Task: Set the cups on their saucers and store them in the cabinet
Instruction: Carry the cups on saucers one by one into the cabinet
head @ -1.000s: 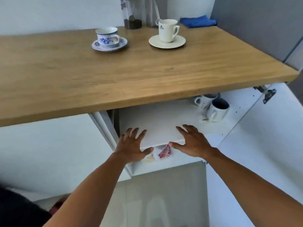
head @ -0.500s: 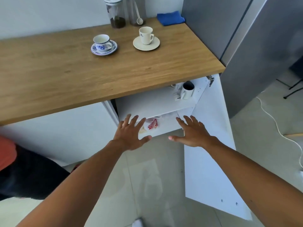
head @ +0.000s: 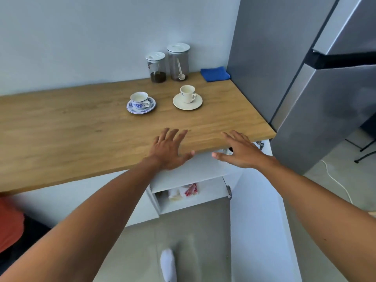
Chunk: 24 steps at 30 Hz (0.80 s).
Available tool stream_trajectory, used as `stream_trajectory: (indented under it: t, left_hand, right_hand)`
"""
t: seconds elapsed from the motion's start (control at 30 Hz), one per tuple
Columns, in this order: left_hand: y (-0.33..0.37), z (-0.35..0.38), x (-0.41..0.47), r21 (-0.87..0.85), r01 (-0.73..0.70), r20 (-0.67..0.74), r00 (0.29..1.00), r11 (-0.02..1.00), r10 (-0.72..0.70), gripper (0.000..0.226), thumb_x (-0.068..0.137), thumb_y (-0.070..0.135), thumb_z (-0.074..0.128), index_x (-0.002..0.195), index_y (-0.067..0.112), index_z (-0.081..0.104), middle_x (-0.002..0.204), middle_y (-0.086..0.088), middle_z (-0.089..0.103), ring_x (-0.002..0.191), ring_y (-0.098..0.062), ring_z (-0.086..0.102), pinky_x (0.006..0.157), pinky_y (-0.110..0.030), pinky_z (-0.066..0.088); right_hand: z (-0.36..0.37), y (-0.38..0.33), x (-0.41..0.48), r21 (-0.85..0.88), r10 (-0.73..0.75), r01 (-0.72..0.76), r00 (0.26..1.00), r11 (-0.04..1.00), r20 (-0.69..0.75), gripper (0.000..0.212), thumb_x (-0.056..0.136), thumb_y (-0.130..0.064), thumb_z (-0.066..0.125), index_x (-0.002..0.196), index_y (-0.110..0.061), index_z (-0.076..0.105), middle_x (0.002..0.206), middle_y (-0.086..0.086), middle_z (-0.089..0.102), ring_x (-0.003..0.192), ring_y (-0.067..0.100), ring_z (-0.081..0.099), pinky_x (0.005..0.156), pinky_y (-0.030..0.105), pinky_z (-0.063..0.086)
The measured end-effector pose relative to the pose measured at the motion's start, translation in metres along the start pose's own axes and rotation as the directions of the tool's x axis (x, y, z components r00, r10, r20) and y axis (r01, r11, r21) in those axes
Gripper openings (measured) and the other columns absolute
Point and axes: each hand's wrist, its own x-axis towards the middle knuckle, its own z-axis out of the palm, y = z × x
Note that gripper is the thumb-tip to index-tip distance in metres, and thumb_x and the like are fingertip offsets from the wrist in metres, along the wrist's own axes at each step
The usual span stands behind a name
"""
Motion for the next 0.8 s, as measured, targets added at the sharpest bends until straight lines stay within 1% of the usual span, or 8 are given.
stream_trajectory:
  t: [0.1,0.17,0.23,0.37,0.53,0.6,0.7,0.8]
  left_hand:
    - [-0.022,-0.016,0.055,-0.061,0.03,-0.042,0.999,0.998,-0.032,0.081,0.086,0.075,0.037,0.154,0.038,0.011,0.162,0.002,0.02,0.15,-0.026,0.009,0.116,-0.05,0.018]
    - [-0.04,-0.024,0.094,-0.116,0.042,-0.036,0.998,0.992,-0.046,0.081,0.088,0.073,0.037,0.155,0.036,0.012,0.16,0.001,0.023,0.149,-0.026,0.013,0.117,-0.05,0.021]
    - [-0.059,-0.03,0.129,-0.149,0.045,-0.013,0.999,0.988,-0.047,0.081,0.089,0.072,0.038,0.155,0.034,0.012,0.158,-0.001,0.027,0.146,-0.027,0.018,0.117,-0.049,0.023]
    - [-0.089,-0.031,0.189,-0.186,0.094,0.034,0.995,0.978,-0.089,0.081,0.089,0.069,0.042,0.155,0.033,0.012,0.154,-0.004,0.032,0.141,-0.031,0.026,0.116,-0.047,0.025]
    - [-0.111,-0.011,0.25,-0.204,0.165,0.087,0.985,0.965,-0.15,0.081,0.09,0.064,0.046,0.155,0.03,0.013,0.15,-0.011,0.036,0.137,-0.036,0.032,0.113,-0.045,0.027]
    - [-0.115,-0.001,0.27,-0.237,0.205,0.101,0.977,0.949,-0.186,0.081,0.089,0.065,0.048,0.155,0.03,0.015,0.147,-0.012,0.039,0.135,-0.037,0.034,0.112,-0.046,0.029]
    - [-0.118,0.012,0.297,-0.321,0.257,0.117,0.966,0.911,-0.231,0.081,0.088,0.061,0.054,0.154,0.029,0.02,0.141,-0.013,0.044,0.132,-0.037,0.035,0.11,-0.047,0.031]
    - [-0.121,0.02,0.316,-0.357,0.264,0.118,0.964,0.896,-0.237,0.079,0.087,0.055,0.059,0.152,0.027,0.024,0.134,-0.012,0.047,0.127,-0.036,0.039,0.11,-0.044,0.03]
  right_hand:
    - [-0.027,-0.01,0.053,0.09,0.0,0.003,0.999,0.996,-0.032,0.101,0.074,-0.085,0.048,0.156,-0.04,0.009,0.167,-0.004,0.001,0.153,0.021,-0.001,0.119,0.052,0.018]
    - [-0.043,-0.016,0.095,0.192,0.021,-0.018,1.0,0.981,-0.011,0.102,0.073,-0.085,0.051,0.156,-0.041,0.01,0.166,-0.005,0.004,0.153,0.022,0.003,0.12,0.05,0.02]
    - [-0.054,-0.02,0.136,0.259,0.044,-0.045,0.999,0.965,0.01,0.103,0.074,-0.082,0.054,0.156,-0.04,0.009,0.166,-0.005,0.005,0.153,0.021,0.007,0.12,0.046,0.02]
    - [-0.064,-0.023,0.208,0.31,0.07,-0.08,0.997,0.948,0.043,0.099,0.08,-0.072,0.06,0.158,-0.035,0.012,0.166,-0.005,0.009,0.151,0.02,0.014,0.12,0.042,0.022]
    - [-0.062,-0.01,0.287,0.29,0.08,-0.107,0.992,0.951,0.102,0.091,0.086,-0.06,0.063,0.157,-0.033,0.014,0.165,-0.002,0.012,0.151,0.021,0.017,0.118,0.04,0.025]
    - [-0.059,-0.005,0.311,0.284,0.095,-0.124,0.989,0.951,0.114,0.089,0.087,-0.058,0.064,0.157,-0.032,0.015,0.164,-0.001,0.016,0.149,0.022,0.022,0.117,0.04,0.028]
    - [-0.057,0.003,0.347,0.287,0.103,-0.135,0.987,0.948,0.121,0.088,0.086,-0.055,0.065,0.156,-0.031,0.02,0.157,0.004,0.03,0.142,0.023,0.034,0.114,0.042,0.034]
    - [-0.058,0.008,0.373,0.302,0.036,-0.071,0.992,0.951,0.12,0.081,0.082,-0.052,0.07,0.152,-0.035,0.032,0.14,0.005,0.05,0.13,0.025,0.047,0.107,0.041,0.042]
